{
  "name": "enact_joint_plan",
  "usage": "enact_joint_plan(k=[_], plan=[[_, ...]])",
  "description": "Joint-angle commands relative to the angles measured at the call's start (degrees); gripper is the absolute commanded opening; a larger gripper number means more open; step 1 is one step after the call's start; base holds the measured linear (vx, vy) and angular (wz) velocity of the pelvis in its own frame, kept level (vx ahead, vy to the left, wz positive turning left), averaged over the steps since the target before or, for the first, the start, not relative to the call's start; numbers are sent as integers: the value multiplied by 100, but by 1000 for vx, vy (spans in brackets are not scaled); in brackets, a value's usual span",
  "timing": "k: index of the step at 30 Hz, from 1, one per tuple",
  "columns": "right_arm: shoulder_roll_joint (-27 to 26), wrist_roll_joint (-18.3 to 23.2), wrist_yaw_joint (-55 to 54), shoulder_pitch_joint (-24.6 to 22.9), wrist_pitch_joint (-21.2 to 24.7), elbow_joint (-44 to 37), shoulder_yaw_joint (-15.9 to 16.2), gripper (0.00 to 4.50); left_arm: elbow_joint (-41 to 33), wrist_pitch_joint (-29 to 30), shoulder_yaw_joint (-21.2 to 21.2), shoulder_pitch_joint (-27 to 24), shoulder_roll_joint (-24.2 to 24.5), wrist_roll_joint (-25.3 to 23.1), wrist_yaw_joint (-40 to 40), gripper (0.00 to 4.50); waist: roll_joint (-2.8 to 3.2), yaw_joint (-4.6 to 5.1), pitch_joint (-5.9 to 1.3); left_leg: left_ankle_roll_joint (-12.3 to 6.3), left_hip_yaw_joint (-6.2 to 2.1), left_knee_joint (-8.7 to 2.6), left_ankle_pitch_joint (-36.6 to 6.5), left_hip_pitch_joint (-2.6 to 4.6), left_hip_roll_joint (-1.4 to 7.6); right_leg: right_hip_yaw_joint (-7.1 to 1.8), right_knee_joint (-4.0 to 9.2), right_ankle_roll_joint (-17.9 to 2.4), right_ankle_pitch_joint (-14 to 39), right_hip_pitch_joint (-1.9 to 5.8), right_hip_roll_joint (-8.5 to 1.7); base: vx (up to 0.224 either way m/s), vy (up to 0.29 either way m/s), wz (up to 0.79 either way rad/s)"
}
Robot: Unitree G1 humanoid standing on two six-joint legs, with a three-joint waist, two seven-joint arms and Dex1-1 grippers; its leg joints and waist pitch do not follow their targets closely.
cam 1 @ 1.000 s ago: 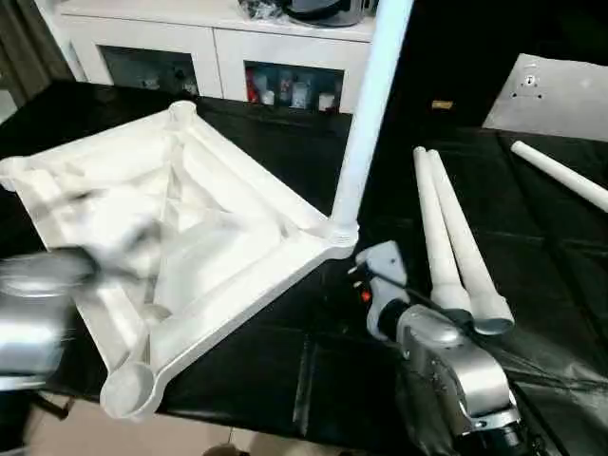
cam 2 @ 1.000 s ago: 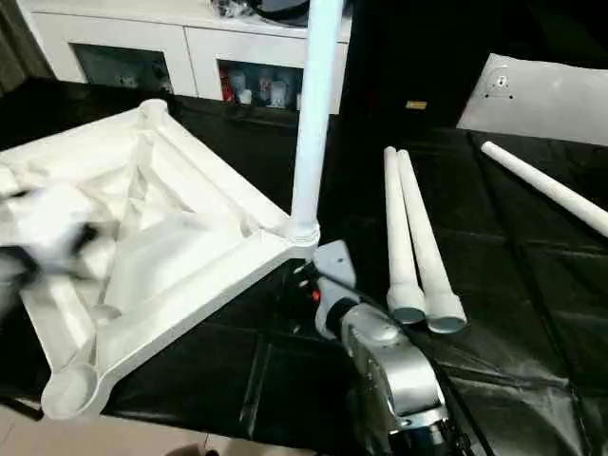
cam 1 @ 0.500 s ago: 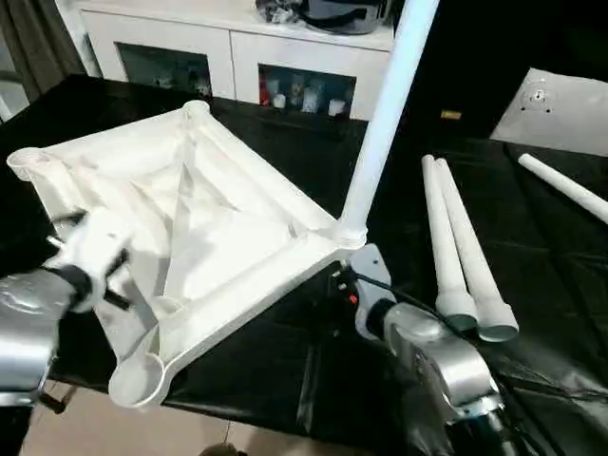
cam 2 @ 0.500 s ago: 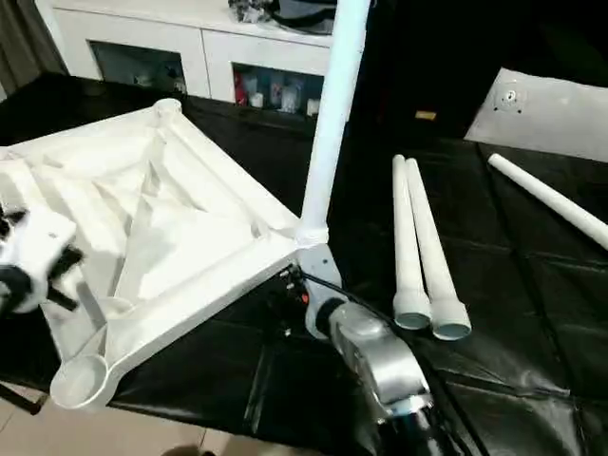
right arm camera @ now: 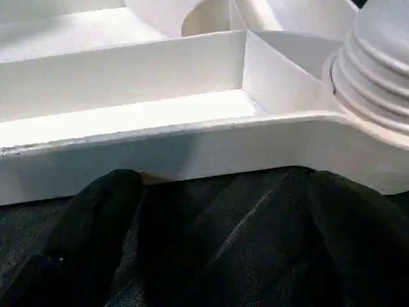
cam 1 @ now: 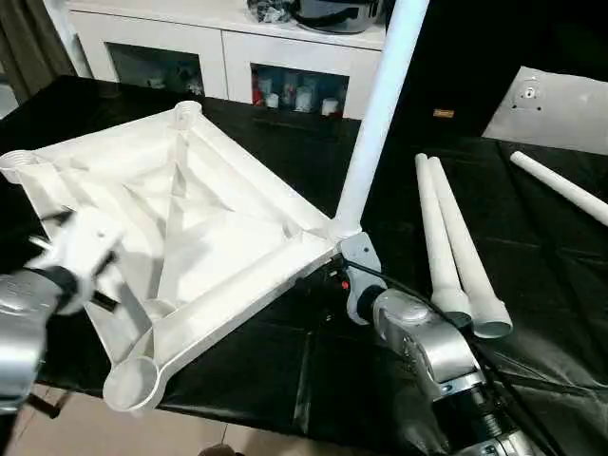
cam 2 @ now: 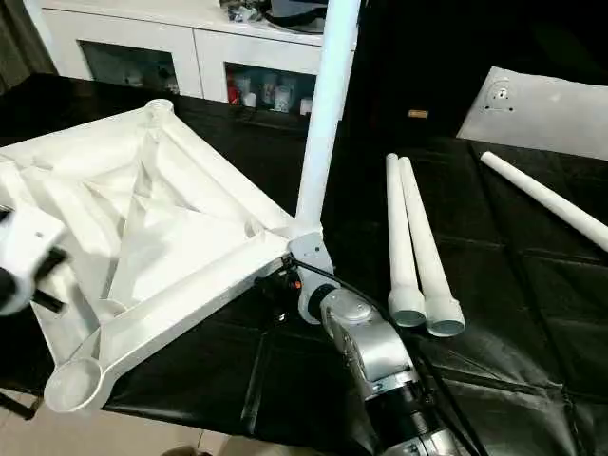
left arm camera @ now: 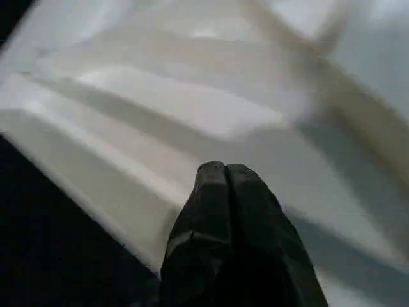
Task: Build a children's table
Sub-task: Rotate table base
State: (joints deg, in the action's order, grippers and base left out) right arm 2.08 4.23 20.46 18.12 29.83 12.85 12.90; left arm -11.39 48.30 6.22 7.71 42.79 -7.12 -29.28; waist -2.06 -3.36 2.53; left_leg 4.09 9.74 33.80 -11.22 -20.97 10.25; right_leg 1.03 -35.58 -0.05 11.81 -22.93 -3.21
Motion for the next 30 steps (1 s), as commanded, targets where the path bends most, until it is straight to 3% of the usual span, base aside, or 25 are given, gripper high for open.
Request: enact_joint_plan(k=[1,7,12,17,20,23,26,28,30], plan=[[1,12,1,72,-81,102,-18,450,50,-1,32,-34,36,-76,29,1,133,-15,-279,198,-89,-442,-1119,82,210,-203,369,-1013,601,208,-354,0,0,0],[-26,-22,-20,104,-173,212,-42,450,-118,304,-389,-417,194,25,-359,1,165,-21,-283,213,-87,-446,-1097,85,212,-203,357,-1057,444,192,-345,0,0,0],[-10,-24,-19,178,-231,310,-101,450,-464,510,-781,-588,110,560,-938,1,174,-26,-271,254,-90,-458,-1311,98,214,-215,374,-1075,764,177,-364,0,0,0],[56,-31,-21,320,-285,415,-194,450,-991,476,-1235,-743,8,1422,-1935,1,173,-31,-258,257,-79,-453,-1377,97,203,-223,384,-1046,863,172,-354,0,0,0],[73,-33,-27,345,-296,428,-218,450,-1098,360,-1359,-757,4,1529,-2111,1,173,-22,-260,254,-80,-455,-1338,81,200,-221,387,-1000,878,185,-347,0,0,0],[145,-44,-30,403,-320,462,-272,450,-1110,155,-1575,-628,-348,1709,-2265,1,152,-5,-275,258,-63,-433,-1176,90,199,-221,375,-986,727,194,-334,0,0,0],[258,-52,-42,460,-327,471,-356,450,-694,-120,-1796,-142,-1035,1787,-2150,1,134,-7,-281,222,-38,-409,-1017,89,181,-223,369,-1011,546,205,-317,0,0,0],[290,-55,-48,487,-315,470,-407,450,-508,-211,-1860,89,-1265,1840,-2114,1,150,-21,-291,197,-47,-402,-907,60,174,-228,355,-1017,490,240,-338,0,0,0],[290,-55,-48,487,-315,470,-407,450,-508,-211,-1860,89,-1265,1840,-2114,1,129,-12,-298,193,-52,-397,-887,53,175,-222,358,-992,488,251,-342,0,0,0]])
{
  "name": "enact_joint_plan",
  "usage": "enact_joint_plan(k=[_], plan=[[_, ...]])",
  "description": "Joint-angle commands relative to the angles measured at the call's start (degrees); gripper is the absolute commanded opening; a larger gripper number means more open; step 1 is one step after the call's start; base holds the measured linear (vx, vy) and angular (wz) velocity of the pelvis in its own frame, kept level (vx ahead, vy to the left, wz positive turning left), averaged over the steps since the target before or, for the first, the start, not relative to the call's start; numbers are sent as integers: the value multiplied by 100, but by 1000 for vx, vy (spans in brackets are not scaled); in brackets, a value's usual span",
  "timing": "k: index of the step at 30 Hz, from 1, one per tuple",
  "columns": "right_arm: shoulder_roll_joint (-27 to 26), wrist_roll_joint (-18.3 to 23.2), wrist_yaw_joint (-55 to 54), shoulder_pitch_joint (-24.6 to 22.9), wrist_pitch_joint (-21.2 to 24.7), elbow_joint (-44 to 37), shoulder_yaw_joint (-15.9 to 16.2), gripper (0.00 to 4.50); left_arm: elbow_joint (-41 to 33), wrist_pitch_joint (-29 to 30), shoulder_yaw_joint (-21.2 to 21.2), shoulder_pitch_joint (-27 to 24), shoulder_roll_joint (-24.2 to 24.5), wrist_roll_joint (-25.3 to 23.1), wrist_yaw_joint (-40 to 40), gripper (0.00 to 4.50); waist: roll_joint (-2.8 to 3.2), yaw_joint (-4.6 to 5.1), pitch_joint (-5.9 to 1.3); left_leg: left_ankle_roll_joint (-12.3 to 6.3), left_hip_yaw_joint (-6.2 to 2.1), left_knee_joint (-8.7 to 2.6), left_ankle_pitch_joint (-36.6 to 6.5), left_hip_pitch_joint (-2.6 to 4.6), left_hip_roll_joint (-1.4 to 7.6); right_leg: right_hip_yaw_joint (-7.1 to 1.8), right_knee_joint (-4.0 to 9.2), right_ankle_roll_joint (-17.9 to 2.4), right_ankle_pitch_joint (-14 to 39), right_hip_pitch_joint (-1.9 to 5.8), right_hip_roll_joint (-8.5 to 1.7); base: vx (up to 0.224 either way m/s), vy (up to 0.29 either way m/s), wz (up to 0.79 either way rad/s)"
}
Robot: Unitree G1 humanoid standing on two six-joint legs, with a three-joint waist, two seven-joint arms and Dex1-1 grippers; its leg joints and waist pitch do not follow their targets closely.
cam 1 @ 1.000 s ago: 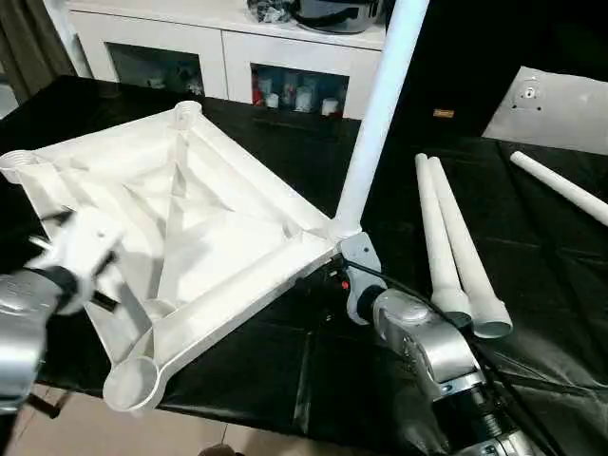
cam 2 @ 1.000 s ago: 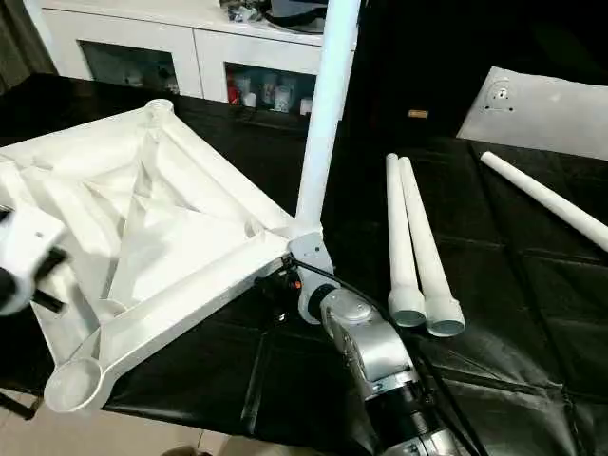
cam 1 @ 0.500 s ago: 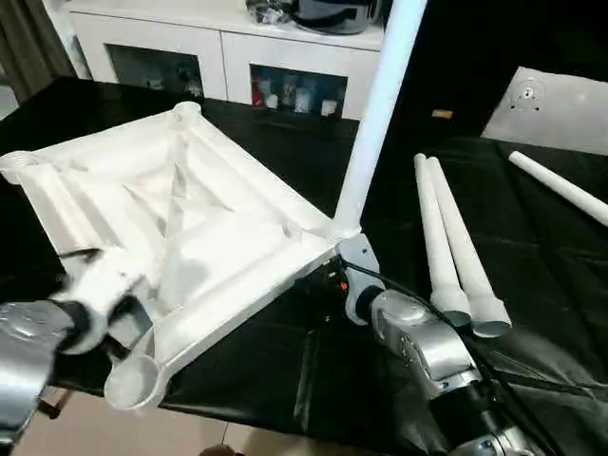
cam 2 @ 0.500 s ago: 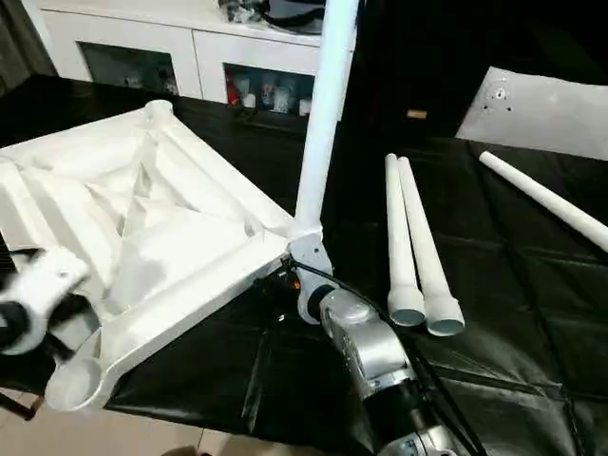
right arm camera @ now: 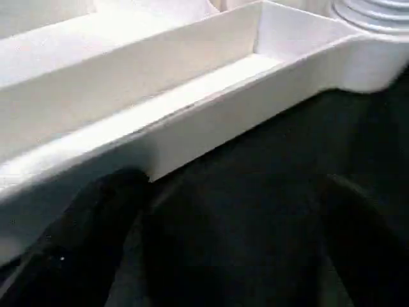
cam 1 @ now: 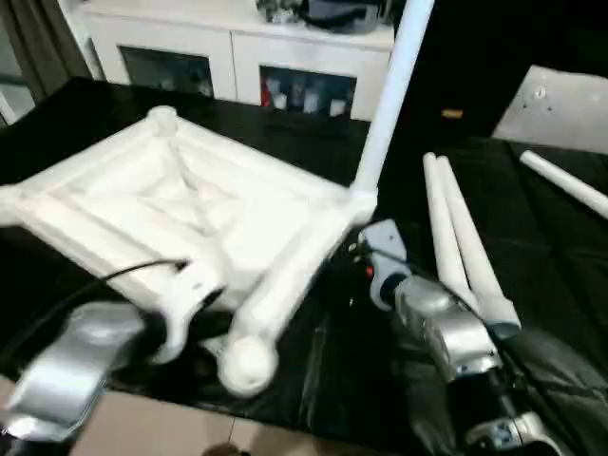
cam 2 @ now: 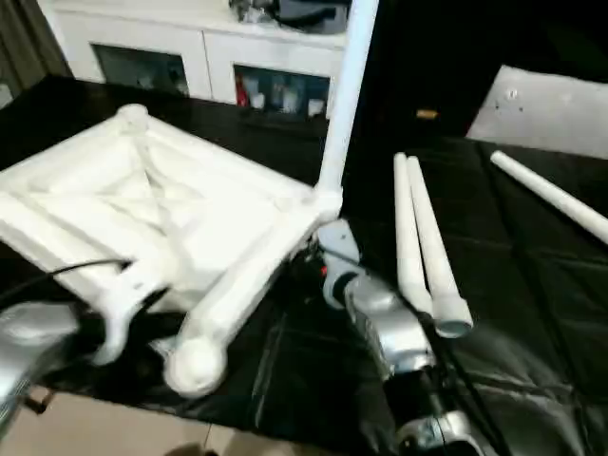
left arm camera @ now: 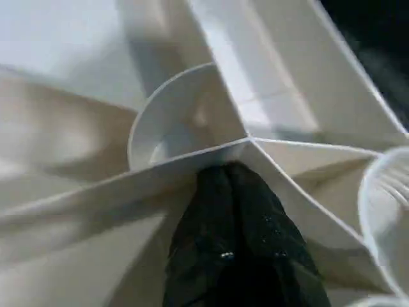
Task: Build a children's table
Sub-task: Rotate table base
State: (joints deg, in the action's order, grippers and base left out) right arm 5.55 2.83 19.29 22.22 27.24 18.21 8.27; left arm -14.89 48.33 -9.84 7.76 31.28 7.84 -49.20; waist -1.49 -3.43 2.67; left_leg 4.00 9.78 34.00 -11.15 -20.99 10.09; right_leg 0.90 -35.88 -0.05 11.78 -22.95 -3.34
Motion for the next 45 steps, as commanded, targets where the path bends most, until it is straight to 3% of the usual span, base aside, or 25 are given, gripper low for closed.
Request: enact_joint_plan(k=[1,2,3,4,5,6,7,9,11,13,14,15,17,18,19,21,24,27,32,34,37,38,45], plan=[[-1,87,3,98,4,-160,-42,450,282,-486,-393,520,-497,241,14,1,85,9,-319,179,-61,-414,-803,33,186,-207,378,-999,387,274,-333,0,0,0],[-1,87,3,98,4,-160,-42,450,282,-486,-393,520,-497,241,14,1,107,22,-329,185,-38,-391,-829,81,183,-211,400,-993,358,238,-305,0,0,0],[17,85,-28,99,27,-209,-73,450,412,-561,-434,648,-601,193,73,1,101,10,-351,182,-44,-374,-747,85,189,-208,371,-1029,196,253,-314,0,0,0],[58,91,-87,112,96,-326,-147,450,640,-671,-487,877,-793,118,206,1,102,21,-333,145,-52,-391,-646,32,179,-201,369,-1061,50,283,-311,0,0,0],[58,91,-87,112,96,-326,-147,450,640,-671,-487,877,-793,118,206,1,132,29,-341,163,-46,-374,-716,60,177,-199,376,-1059,40,276,-304,0,0,0],[79,98,-129,125,149,-408,-198,450,744,-726,-505,982,-874,56,300,1,110,31,-346,155,-51,-371,-690,48,178,-199,363,-1077,-13,297,-309,0,0,0],[106,92,-213,162,191,-484,-272,450,856,-803,-505,1082,-965,-28,383,1,141,26,-347,141,-64,-372,-625,31,179,-200,348,-1092,-79,319,-323,0,0,0],[115,68,-372,239,277,-547,-382,450,899,-871,-450,1108,-1046,-31,425,1,124,59,-345,127,-57,-364,-617,32,183,-201,361,-1122,-83,322,-321,0,0,0],[114,45,-559,350,358,-599,-525,450,919,-947,-412,1130,-1092,-73,483,1,166,79,-350,138,-60,-358,-659,40,184,-192,353,-1183,-71,321,-313,0,0,0],[130,41,-827,602,606,-693,-797,450,827,-907,-290,1103,-1119,-13,544,1,151,102,-342,130,-57,-358,-658,38,183,-192,354,-1202,-1,324,-313,0,0,0],[131,40,-831,620,630,-699,-814,450,828,-905,-281,1102,-1116,9,543,33,161,103,-333,123,-47,-351,-709,49,179,-195,369,-1183,109,309,-302,0,0,0],[135,41,-836,633,648,-702,-822,450,806,-901,-279,1092,-1101,12,535,33,160,104,-327,123,-44,-351,-714,46,178,-198,374,-1165,148,309,-302,0,0,0],[212,-38,-1039,897,1143,-684,-961,450,389,-872,-232,885,-789,81,368,33,139,102,-332,117,-48,-358,-685,45,185,-193,370,-1138,192,312,-299,0,0,0],[292,-91,-1125,1111,1641,-540,-1011,450,100,-905,-205,728,-563,131,229,52,164,116,-330,147,-61,-370,-645,38,185,-183,351,-1137,175,317,-289,0,0,0],[341,-120,-1166,1233,1931,-448,-1036,450,-56,-930,-192,644,-442,156,153,72,137,133,-334,168,-66,-360,-595,42,180,-179,322,-1145,137,323,-285,0,0,0],[366,-81,-1343,1401,2131,-192,-1201,450,-380,-913,-122,474,-272,236,26,76,114,134,-319,183,-39,-357,-644,60,178,-183,350,-1138,222,288,-280,0,0,0],[351,-85,-1592,1495,2102,42,-1369,450,-610,-816,-70,376,-200,312,2,114,153,93,-309,240,-18,-356,-730,88,184,-192,365,-1095,376,246,-285,0,0,0],[363,-127,-1804,1566,2179,275,-1507,450,-764,-716,-89,339,-156,416,54,129,117,60,-308,303,-17,-359,-726,71,175,-192,348,-1032,420,258,-285,0,0,0],[413,-195,-2046,1670,2367,502,-1632,450,-851,-641,-126,354,-133,497,47,165,145,47,-317,344,-22,-353,-682,68,160,-189,339,-939,418,256,-281,0,0,0],[437,-245,-2201,1665,2370,582,-1677,450,-845,-640,-136,353,-132,489,57,196,126,50,-321,373,-14,-348,-684,67,161,-194,340,-924,409,259,-281,0,0,0],[466,-191,-2192,1625,2471,592,-1704,450,-827,-652,-186,355,-96,448,89,207,134,53,-327,352,-15,-340,-606,58,150,-190,326,-909,262,271,-266,0,0,0],[464,-178,-2202,1621,2491,590,-1715,450,-833,-652,-196,355,-80,449,102,232,130,54,-330,347,-14,-338,-593,54,148,-190,326,-905,245,274,-267,0,0,0],[277,249,-2103,1429,3139,405,-2113,450,-854,-649,-237,335,16,473,138,289,135,50,-333,322,-17,-338,-602,66,150,-189,325,-916,270,275,-266,0,0,0]])
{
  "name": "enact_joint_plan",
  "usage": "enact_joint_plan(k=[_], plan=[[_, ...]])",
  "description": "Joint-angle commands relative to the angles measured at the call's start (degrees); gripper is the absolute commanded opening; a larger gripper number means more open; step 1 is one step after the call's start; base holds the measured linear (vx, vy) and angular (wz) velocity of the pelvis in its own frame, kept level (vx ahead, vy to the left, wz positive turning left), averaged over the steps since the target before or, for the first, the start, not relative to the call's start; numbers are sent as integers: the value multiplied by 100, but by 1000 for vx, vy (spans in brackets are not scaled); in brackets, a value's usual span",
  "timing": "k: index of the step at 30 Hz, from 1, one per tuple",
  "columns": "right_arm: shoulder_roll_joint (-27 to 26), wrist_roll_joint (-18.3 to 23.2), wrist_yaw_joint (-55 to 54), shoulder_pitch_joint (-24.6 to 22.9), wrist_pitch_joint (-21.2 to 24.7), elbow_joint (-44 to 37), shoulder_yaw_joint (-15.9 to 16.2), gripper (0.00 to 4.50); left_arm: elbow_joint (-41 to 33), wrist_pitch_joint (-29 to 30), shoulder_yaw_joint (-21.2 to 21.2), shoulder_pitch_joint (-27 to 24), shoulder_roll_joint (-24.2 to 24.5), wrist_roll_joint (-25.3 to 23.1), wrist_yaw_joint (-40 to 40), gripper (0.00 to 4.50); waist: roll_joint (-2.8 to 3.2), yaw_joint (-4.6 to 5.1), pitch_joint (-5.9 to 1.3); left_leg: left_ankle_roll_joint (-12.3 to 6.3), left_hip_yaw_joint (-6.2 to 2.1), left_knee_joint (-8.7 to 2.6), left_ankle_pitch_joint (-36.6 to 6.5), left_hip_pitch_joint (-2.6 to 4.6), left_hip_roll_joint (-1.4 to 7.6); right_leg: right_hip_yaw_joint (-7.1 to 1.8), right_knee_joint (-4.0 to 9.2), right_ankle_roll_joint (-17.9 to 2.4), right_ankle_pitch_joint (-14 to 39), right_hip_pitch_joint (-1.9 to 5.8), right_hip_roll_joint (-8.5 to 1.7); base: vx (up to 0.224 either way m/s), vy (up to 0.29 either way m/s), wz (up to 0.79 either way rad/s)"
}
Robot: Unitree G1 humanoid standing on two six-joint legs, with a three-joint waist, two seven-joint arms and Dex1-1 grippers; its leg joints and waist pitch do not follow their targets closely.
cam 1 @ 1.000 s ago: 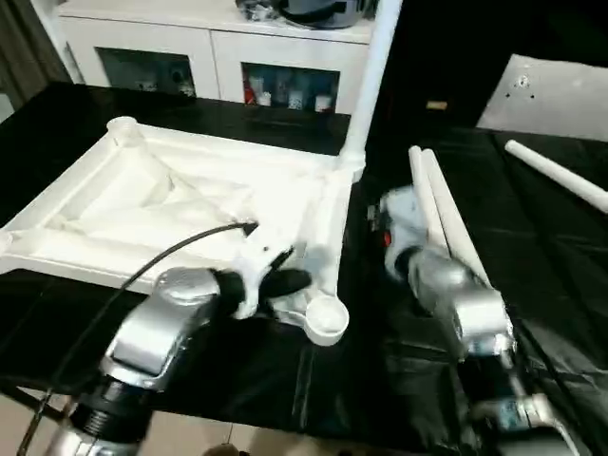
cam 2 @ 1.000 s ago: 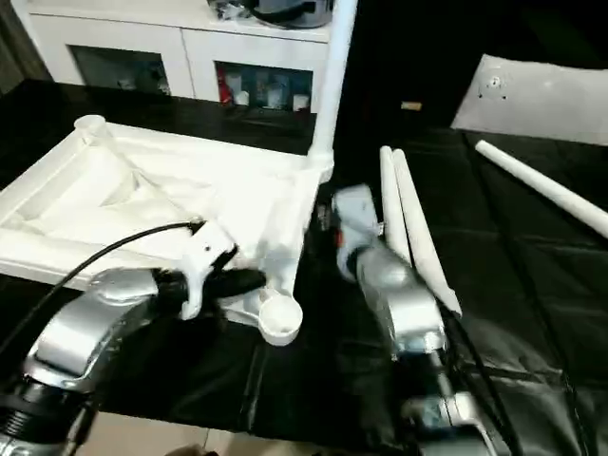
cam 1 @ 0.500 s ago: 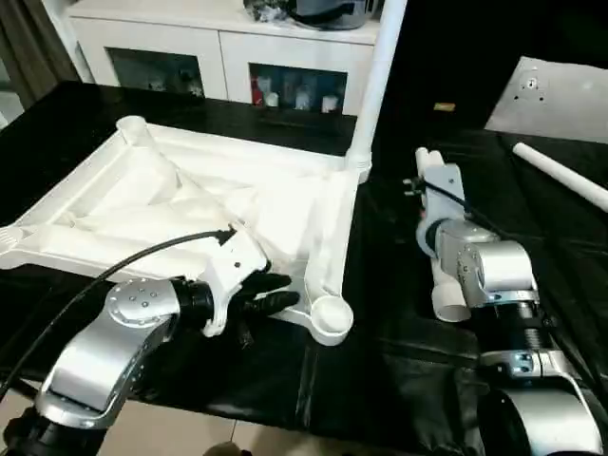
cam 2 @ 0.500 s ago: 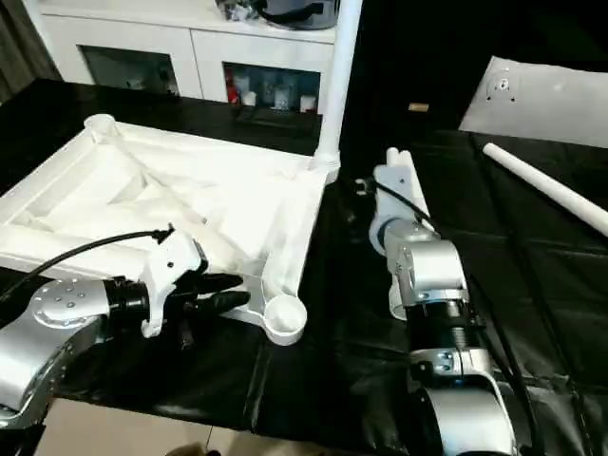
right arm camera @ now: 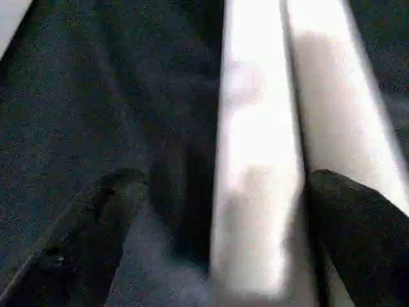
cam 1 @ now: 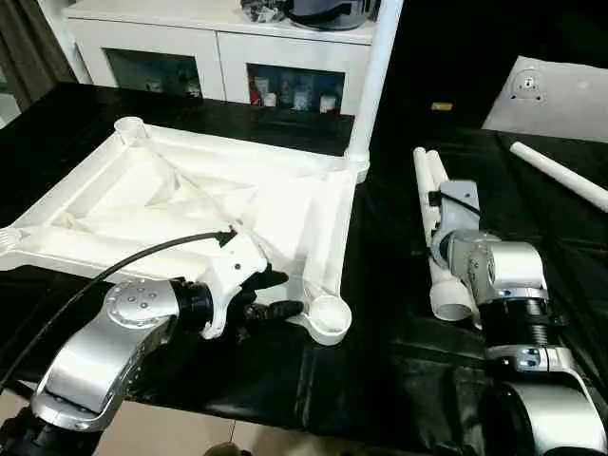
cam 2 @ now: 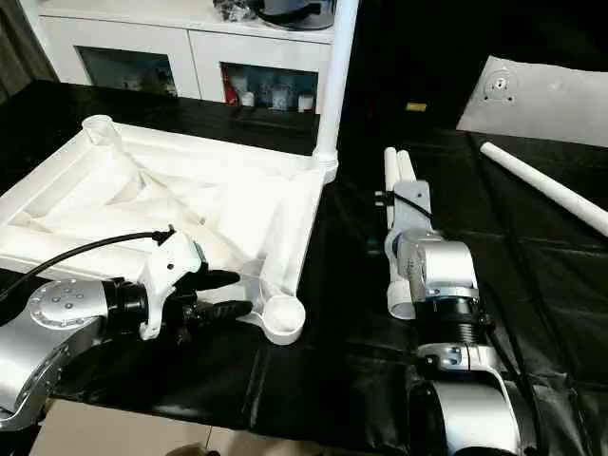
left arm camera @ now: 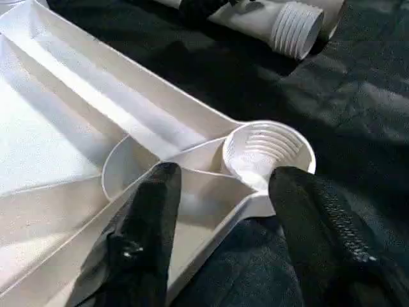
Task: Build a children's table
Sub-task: Rotate table base, then pick table leg
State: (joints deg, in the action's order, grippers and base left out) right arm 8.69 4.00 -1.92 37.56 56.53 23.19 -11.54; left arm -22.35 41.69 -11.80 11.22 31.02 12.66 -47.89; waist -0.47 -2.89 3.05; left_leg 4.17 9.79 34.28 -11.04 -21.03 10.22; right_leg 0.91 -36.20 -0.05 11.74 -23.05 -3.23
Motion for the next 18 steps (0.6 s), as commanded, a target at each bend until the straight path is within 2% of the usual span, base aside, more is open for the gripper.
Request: enact_joint_plan(k=[1,2,6,7,8,9,11,12,17,18], plan=[[-59,177,19,-129,285,-145,-174,450,-116,11,-47,-10,56,-20,8,289,29,1,-367,301,-15,-369,-597,70,142,-192,360,-912,251,280,-272,0,0,0],[-69,203,35,-149,371,-194,-193,422,-128,17,-48,-11,62,-11,6,295,31,1,-370,311,-16,-368,-576,69,141,-188,356,-920,233,281,-272,0,0,0],[-135,299,17,-173,617,-324,-374,410,-164,29,-64,-5,94,15,13,295,35,-2,-367,339,-18,-373,-609,78,146,-185,358,-910,299,273,-277,0,0,0],[-132,314,31,-167,740,-354,-401,384,-197,56,-58,-3,92,48,22,295,-20,12,-360,336,-9,-377,-642,73,147,-188,373,-904,391,278,-278,0,0,0],[-132,317,31,-167,753,-358,-404,376,-200,59,-58,-2,93,53,23,295,-2,4,-361,342,-15,-378,-637,75,146,-188,364,-899,430,281,-282,0,0,0],[-143,366,22,-156,907,-393,-459,374,-233,80,-55,-4,100,90,32,295,51,4,-358,364,-18,-373,-641,80,144,-191,366,-886,459,264,-281,0,0,0],[-151,432,33,-146,1087,-419,-512,356,-247,71,-71,-1,125,94,18,295,-9,14,-364,365,-10,-375,-628,76,143,-191,373,-863,442,273,-274,0,0,0],[-160,448,25,-148,1189,-442,-542,342,-253,69,-71,-1,122,100,21,295,19,6,-362,370,-18,-376,-620,77,143,-189,364,-864,446,273,-279,0,0,0],[-174,505,32,-178,1400,-542,-592,311,-242,51,-65,42,87,105,62,295,27,9,-363,396,-15,-374,-625,82,143,-190,375,-844,479,262,-278,0,0,0],[-161,512,50,-188,1436,-557,-583,289,-231,43,-75,61,77,95,74,295,11,17,-362,397,-13,-376,-633,79,145,-190,378,-844,493,264,-276,0,0,0]])
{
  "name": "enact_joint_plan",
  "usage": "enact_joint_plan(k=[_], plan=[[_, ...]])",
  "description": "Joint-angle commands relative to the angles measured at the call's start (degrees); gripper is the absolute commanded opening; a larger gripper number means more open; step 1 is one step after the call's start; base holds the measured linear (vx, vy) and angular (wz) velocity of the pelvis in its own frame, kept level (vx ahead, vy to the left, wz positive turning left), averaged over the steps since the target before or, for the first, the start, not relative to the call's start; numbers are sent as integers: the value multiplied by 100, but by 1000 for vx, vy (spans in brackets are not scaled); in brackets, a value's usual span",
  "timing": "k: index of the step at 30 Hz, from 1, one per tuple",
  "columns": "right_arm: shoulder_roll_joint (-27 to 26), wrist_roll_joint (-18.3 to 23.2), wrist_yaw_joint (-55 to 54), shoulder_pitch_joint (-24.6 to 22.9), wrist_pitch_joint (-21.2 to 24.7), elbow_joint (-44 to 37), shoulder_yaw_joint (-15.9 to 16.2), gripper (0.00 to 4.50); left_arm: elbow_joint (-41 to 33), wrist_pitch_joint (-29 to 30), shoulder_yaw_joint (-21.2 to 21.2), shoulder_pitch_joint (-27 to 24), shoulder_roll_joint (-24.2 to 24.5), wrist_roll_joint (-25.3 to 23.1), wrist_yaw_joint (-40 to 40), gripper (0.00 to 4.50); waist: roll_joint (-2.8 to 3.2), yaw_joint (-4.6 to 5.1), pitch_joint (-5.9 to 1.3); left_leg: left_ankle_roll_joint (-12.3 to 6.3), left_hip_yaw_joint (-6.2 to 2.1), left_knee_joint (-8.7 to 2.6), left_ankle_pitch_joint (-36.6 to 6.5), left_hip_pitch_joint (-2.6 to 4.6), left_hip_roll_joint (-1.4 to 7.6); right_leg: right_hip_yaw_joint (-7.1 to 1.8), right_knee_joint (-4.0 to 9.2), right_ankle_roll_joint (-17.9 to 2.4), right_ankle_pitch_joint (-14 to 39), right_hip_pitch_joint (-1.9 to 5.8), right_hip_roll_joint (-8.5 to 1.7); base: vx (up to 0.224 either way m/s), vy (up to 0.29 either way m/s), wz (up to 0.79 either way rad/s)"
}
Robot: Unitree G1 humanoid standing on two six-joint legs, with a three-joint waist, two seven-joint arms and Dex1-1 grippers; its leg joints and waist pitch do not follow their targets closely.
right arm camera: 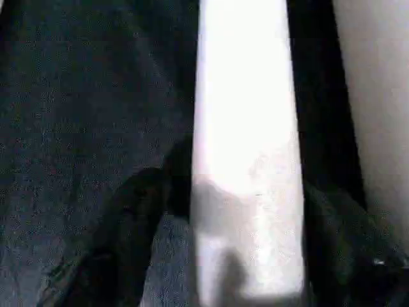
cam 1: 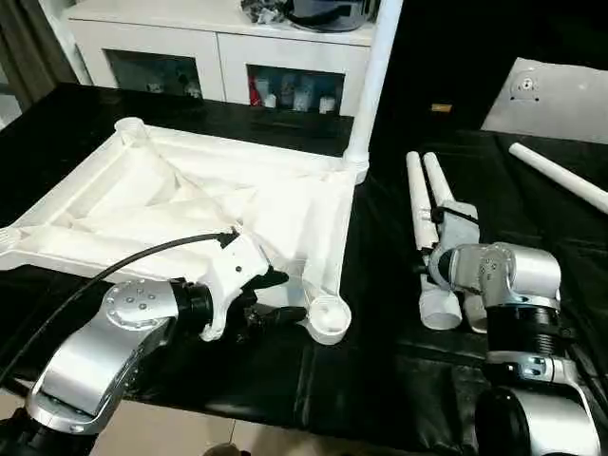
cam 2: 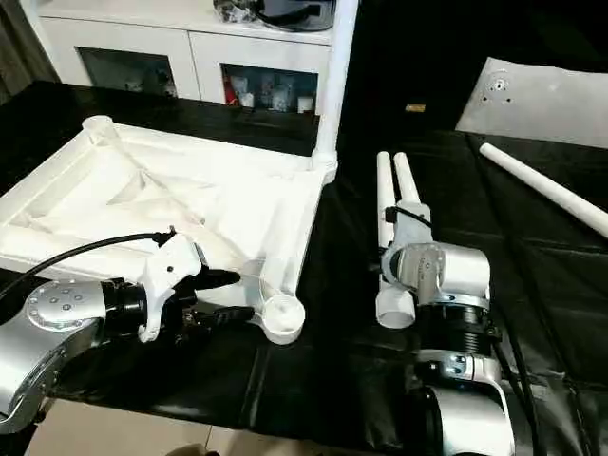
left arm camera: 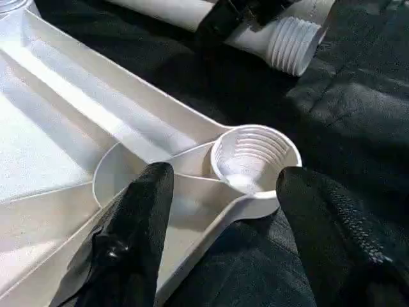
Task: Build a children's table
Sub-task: Pick table leg
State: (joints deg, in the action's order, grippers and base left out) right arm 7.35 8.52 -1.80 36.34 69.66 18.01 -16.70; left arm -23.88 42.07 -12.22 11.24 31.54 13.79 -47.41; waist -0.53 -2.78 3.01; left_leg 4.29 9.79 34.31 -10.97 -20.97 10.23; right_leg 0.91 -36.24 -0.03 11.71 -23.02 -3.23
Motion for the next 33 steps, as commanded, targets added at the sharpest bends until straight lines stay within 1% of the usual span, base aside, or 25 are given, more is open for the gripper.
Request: enact_joint_plan(k=[1,3,4,5,8,11,12,17,19,20,22,24,25,26,27,28,29,30,31,32,33], plan=[[-18,55,54,-84,168,-76,-49,280,-67,8,-28,75,7,-15,48,295,27,-4,-362,390,-15,-376,-620,73,142,-190,377,-846,484,265,-281,0,0,0],[-15,61,61,-96,204,-117,-41,273,-57,-7,-40,77,26,-9,61,295,31,-2,-360,387,-15,-375,-597,69,139,-190,377,-841,462,267,-278,0,0,0],[-13,66,60,-95,210,-121,-44,251,-54,-15,-48,77,34,-10,62,295,26,0,-364,382,-15,-374,-585,68,140,-191,376,-838,451,270,-279,0,0,0],[-10,74,57,-92,215,-126,-51,244,-48,-24,-57,75,41,-9,65,295,34,3,-364,387,-17,-374,-589,71,141,-189,376,-841,454,267,-279,0,0,0],[-12,88,40,-91,235,-153,-67,236,-32,-31,-60,76,36,-3,83,295,25,6,-364,388,-15,-373,-597,69,142,-189,375,-859,464,268,-281,0,0,0],[-17,99,32,-94,234,-171,-78,200,-5,-47,-67,87,27,-7,100,295,21,11,-363,378,-13,-370,-568,63,138,-192,376,-855,449,273,-281,0,0,0],[-21,97,36,-103,232,-191,-82,196,15,-59,-60,89,2,-3,129,295,7,10,-365,369,-12,-369,-551,62,139,-191,375,-852,439,276,-280,0,0,0],[-28,115,37,-112,164,-222,-136,188,27,-74,-59,100,-12,-17,161,295,16,8,-366,357,-12,-366,-521,64,141,-191,369,-852,432,273,-280,0,0,0],[-39,135,21,-106,105,-232,-185,187,60,-105,-39,114,-39,-23,191,295,-2,9,-368,345,-10,-365,-503,62,140,-190,369,-854,433,276,-282,0,0,0],[-39,136,20,-106,102,-234,-187,187,60,-105,-39,114,-39,-23,191,295,8,6,-368,346,-13,-365,-498,62,141,-189,367,-855,433,276,-284,0,0,0],[-44,137,3,-109,49,-260,-211,187,85,-132,-29,129,-42,-46,235,295,-1,9,-368,339,-9,-364,-490,59,139,-191,370,-857,425,280,-285,0,0,0],[-70,151,-27,-107,-34,-288,-278,187,106,-147,25,146,-87,-7,280,295,5,11,-369,331,-8,-362,-495,62,141,-191,370,-847,421,278,-284,0,0,0],[-75,155,-29,-110,-73,-306,-293,187,107,-142,45,152,-108,11,301,295,-3,14,-370,331,-7,-362,-502,63,141,-190,372,-849,436,277,-283,0,0,0],[-93,163,-37,-119,-198,-385,-315,187,141,-152,99,192,-161,44,344,295,10,10,-371,333,-10,-362,-503,63,141,-190,368,-852,442,277,-286,0,0,0],[-115,181,-25,-126,-400,-436,-333,187,169,-170,123,216,-182,43,369,295,5,13,-365,336,-3,-361,-516,62,139,-193,380,-848,466,270,-282,0,0,0],[-145,225,-27,-113,-494,-482,-402,187,201,-188,149,245,-209,40,399,295,45,8,-373,348,-14,-360,-528,64,143,-191,368,-854,483,270,-293,0,0,0],[-167,258,-28,-107,-622,-542,-464,187,245,-196,206,284,-283,64,461,295,22,20,-369,342,-5,-361,-552,67,139,-190,386,-845,497,262,-282,0,0,0],[-168,260,-30,-107,-630,-552,-473,187,253,-195,220,292,-302,73,474,295,15,14,-379,329,-11,-358,-522,68,143,-191,371,-844,420,281,-284,0,0,0],[-176,267,-29,-108,-679,-557,-485,187,258,-198,226,297,-309,74,482,295,13,17,-374,319,-14,-361,-498,62,141,-189,368,-844,386,283,-279,0,0,0],[-200,290,-27,-111,-836,-574,-523,187,274,-206,245,313,-331,76,505,295,45,13,-376,321,-17,-358,-491,62,138,-188,363,-846,362,281,-281,0,0,0],[-245,404,39,-102,-1076,-610,-643,187,334,-220,288,373,-397,80,574,295,29,23,-378,307,-6,-353,-524,58,135,-191,372,-859,353,279,-281,0,0,0]])
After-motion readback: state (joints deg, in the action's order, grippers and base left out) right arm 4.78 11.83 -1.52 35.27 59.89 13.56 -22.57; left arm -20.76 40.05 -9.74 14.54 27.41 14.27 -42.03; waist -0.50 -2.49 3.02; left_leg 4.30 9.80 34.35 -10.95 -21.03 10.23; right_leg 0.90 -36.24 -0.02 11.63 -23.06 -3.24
